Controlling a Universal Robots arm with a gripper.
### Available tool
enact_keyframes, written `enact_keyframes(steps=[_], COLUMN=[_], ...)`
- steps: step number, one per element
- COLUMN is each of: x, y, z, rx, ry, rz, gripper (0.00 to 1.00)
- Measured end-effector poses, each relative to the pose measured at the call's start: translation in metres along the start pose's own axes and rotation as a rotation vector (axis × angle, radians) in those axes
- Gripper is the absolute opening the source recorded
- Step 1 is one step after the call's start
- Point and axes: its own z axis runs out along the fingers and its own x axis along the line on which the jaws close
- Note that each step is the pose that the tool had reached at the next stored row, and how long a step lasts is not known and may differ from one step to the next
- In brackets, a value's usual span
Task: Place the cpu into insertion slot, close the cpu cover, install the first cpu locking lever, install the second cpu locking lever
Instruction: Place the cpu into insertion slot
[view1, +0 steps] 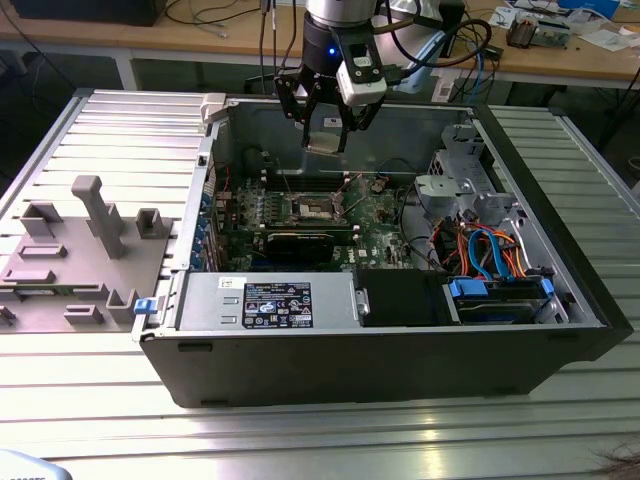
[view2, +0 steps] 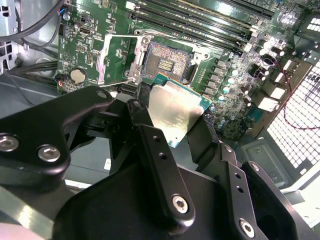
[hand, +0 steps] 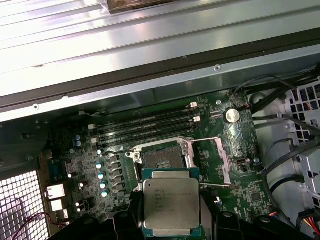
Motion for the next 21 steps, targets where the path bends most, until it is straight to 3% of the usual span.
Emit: enact_keyframes(steps=[21], x=[0.0], y=[0.0], z=[0.0004], rx=[-0.0002], ry=[-0.0004], rz=[0.01], gripper=[0.55])
